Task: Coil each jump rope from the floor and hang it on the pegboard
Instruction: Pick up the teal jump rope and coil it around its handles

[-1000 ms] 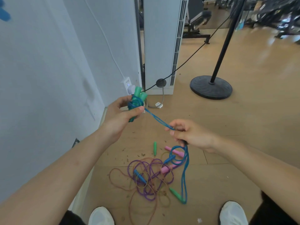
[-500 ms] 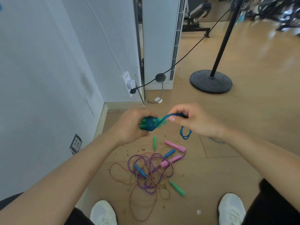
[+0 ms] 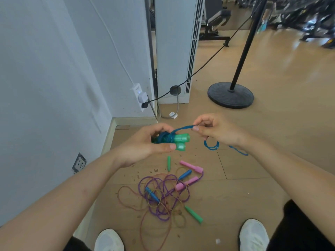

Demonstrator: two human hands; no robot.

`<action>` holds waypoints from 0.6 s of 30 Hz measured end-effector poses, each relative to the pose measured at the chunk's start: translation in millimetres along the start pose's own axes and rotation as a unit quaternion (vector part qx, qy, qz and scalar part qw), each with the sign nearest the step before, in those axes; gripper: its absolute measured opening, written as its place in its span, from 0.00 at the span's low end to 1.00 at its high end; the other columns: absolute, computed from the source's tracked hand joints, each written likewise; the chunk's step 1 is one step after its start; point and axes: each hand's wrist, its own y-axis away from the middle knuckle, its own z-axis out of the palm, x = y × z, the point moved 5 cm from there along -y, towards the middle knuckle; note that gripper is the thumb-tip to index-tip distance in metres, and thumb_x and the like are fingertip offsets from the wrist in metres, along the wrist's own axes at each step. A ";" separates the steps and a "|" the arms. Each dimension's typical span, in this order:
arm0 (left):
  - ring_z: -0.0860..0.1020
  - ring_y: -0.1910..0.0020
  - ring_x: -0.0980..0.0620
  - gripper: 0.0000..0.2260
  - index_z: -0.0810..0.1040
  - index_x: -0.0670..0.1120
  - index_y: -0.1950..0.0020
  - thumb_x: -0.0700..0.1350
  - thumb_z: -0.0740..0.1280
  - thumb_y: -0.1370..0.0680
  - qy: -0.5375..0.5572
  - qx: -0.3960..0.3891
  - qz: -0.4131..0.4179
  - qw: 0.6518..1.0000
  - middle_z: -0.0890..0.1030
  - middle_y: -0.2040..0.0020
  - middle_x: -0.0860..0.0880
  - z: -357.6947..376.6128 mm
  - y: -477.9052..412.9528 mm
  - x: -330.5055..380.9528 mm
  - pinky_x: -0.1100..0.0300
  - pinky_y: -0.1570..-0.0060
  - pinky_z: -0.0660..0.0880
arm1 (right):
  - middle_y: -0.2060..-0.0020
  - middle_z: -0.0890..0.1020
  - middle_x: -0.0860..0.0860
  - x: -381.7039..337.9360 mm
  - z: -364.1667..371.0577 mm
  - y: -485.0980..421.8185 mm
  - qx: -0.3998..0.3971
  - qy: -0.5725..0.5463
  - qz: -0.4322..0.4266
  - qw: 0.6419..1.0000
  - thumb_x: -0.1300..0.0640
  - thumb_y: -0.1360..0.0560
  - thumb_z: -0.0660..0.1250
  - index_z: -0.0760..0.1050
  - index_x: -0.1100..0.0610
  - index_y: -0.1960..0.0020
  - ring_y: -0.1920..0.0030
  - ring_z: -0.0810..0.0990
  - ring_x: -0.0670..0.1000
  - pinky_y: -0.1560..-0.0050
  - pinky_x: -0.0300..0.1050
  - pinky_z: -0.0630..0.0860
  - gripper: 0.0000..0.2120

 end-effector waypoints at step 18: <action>0.82 0.49 0.55 0.08 0.83 0.50 0.44 0.42 0.69 0.22 0.359 0.199 -0.050 0.910 0.83 0.48 0.51 -33.2 -1.7 -6.8 0.60 0.52 0.80 | 0.50 0.85 0.55 9.6 45.0 16.3 -0.179 -0.031 0.071 0.981 0.60 0.19 0.64 0.78 0.57 0.42 0.53 0.83 0.44 0.48 0.37 0.76 0.08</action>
